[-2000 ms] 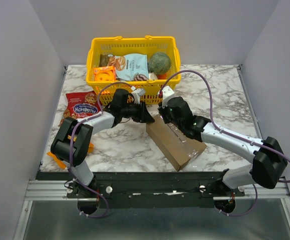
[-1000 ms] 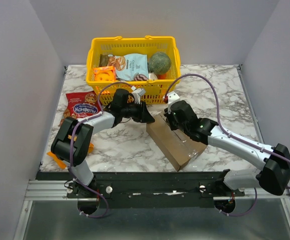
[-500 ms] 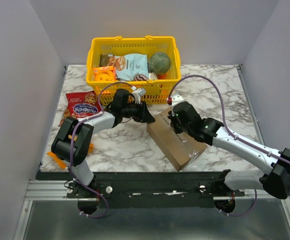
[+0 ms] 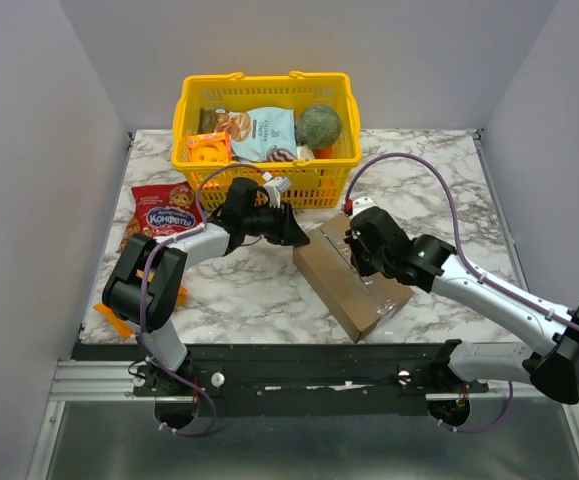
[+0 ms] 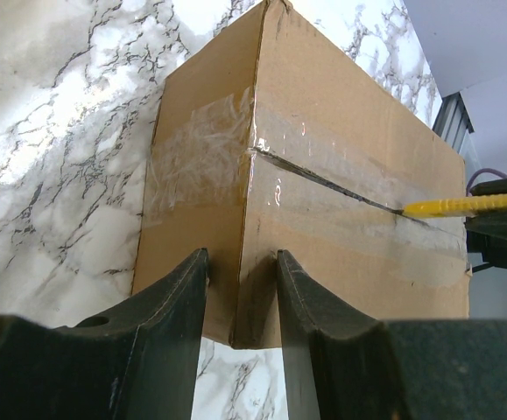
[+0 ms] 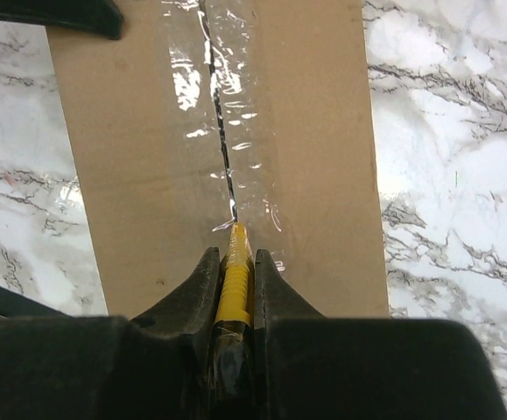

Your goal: Unpack the express box

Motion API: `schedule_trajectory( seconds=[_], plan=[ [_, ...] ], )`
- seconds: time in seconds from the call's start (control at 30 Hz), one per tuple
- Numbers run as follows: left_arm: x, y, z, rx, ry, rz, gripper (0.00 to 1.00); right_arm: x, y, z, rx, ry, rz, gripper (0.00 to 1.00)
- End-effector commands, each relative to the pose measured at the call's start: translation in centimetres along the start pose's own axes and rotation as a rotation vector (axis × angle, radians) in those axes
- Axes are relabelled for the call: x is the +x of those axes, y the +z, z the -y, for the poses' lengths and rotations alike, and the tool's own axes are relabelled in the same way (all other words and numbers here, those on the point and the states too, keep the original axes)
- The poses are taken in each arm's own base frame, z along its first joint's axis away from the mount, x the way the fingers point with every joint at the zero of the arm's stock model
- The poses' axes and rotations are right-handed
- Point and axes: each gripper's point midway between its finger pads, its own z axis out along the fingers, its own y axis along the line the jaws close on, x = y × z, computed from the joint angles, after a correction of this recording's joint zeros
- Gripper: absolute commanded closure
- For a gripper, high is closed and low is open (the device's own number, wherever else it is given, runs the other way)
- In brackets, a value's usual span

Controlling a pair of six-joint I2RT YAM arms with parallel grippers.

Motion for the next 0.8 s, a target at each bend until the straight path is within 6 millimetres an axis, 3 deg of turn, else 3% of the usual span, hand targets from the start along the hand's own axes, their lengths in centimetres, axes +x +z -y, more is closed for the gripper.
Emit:
schedule_trajectory(
  seconds=[0.0,0.33,0.77],
  plan=[
    [3.2,0.4,-3.9,-0.142,-0.063,-0.071,0.56,2.3,-1.9,1.0,0.025,-0.003,-0.103,1.0],
    [3.2,0.3,-4.1,-0.149,-0.056,-0.071,0.56,4.9,-4.2,1.9,0.041,-0.003,-0.233,1.0],
    [3.3,0.4,-4.4,-0.159,-0.056,-0.086,0.57,5.7,-5.7,1.6,0.0,-0.017,-0.291,1.0]
  ],
)
